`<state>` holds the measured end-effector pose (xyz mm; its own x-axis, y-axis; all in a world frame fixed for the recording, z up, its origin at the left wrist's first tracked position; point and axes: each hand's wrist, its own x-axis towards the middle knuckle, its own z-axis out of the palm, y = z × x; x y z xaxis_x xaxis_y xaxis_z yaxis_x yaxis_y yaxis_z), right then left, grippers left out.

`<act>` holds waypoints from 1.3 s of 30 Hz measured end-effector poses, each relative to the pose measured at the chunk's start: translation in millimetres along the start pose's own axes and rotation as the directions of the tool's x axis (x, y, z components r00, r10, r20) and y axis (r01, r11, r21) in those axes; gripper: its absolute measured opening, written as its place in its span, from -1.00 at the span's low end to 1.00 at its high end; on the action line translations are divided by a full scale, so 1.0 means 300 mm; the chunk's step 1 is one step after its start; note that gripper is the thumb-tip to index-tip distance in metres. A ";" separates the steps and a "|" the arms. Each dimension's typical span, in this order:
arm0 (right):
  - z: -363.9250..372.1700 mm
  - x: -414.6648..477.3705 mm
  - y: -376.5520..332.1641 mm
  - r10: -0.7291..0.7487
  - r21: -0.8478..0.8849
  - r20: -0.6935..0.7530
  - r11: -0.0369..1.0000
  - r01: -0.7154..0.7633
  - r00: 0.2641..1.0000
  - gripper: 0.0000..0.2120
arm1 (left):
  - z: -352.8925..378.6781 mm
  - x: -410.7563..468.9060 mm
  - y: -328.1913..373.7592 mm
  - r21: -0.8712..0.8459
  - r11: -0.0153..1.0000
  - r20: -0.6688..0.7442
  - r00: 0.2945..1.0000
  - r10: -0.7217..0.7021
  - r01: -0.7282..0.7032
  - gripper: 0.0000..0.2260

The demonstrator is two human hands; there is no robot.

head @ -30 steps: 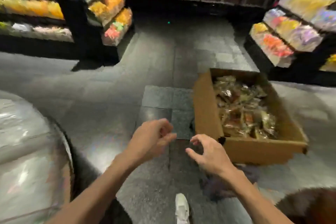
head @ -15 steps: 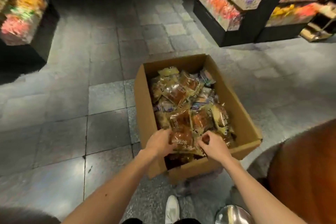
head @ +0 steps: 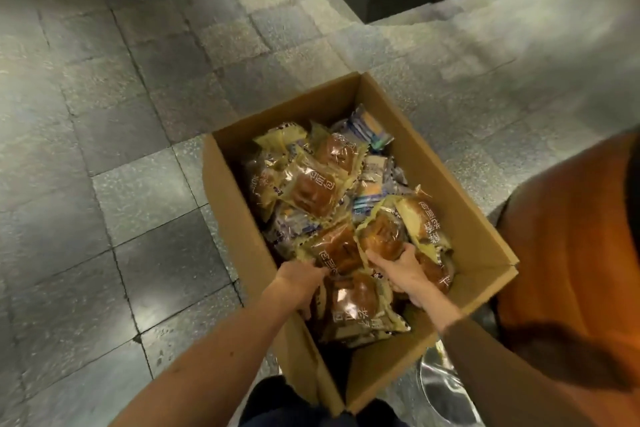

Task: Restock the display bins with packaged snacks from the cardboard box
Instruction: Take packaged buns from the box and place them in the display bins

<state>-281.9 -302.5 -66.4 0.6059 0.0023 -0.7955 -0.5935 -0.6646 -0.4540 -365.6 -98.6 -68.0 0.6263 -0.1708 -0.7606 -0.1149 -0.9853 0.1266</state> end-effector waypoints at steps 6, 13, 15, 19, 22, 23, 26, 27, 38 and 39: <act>0.022 0.101 -0.040 0.158 0.269 0.000 0.951 -0.152 0.987 0.55 | 0.006 0.064 -0.046 0.078 0.989 -0.115 0.984 0.134 -0.126 -0.61; 0.015 0.084 -0.056 0.218 0.412 -0.001 0.889 -0.199 0.976 0.62 | -0.056 0.065 -0.114 -0.068 0.965 -0.152 0.958 0.242 -0.255 -0.61; -0.007 0.066 -0.058 0.204 0.387 0.028 0.900 -0.199 0.978 0.52 | -0.089 0.061 -0.132 -0.149 0.950 -0.167 0.954 0.249 -0.274 -0.66; -0.040 0.031 -0.066 0.144 0.323 0.059 0.934 -0.155 0.988 0.43 | -0.135 0.046 -0.152 -0.221 0.934 -0.176 0.953 0.245 -0.281 -0.68; -0.060 -0.016 -0.095 0.055 0.344 0.043 0.936 -0.067 0.998 0.38 | -0.142 0.034 -0.173 -0.272 0.920 -0.185 0.954 0.236 -0.281 -0.69; -0.065 -0.030 -0.106 0.010 0.349 0.033 0.937 -0.021 0.999 0.33 | -0.147 0.025 -0.176 -0.281 0.917 -0.197 0.952 0.235 -0.284 -0.68; -0.086 -0.026 -0.098 -0.071 0.334 0.013 0.940 0.062 0.997 0.19 | -0.172 -0.014 -0.165 -0.262 0.920 -0.254 0.940 0.227 -0.293 -0.66; -0.096 -0.022 -0.091 -0.093 0.332 0.000 0.939 0.087 0.996 0.15 | -0.185 -0.030 -0.159 -0.252 0.925 -0.273 0.938 0.215 -0.286 -0.66; -0.194 -0.117 -0.061 -0.406 0.244 0.061 0.892 0.381 0.912 0.12 | -0.269 -0.258 -0.043 -0.480 0.853 -0.601 0.785 -0.151 -0.203 -0.75; -0.216 -0.138 -0.056 -0.427 0.242 0.087 0.886 0.396 0.900 0.12 | -0.268 -0.299 -0.010 -0.529 0.821 -0.632 0.746 -0.211 -0.215 -0.74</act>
<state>-262.7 -339.7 0.1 0.7523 0.3510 -0.5575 -0.4136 -0.4070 -0.8144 -359.5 -80.9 51.2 0.9785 0.0759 -0.1920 0.1788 -0.7765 0.6042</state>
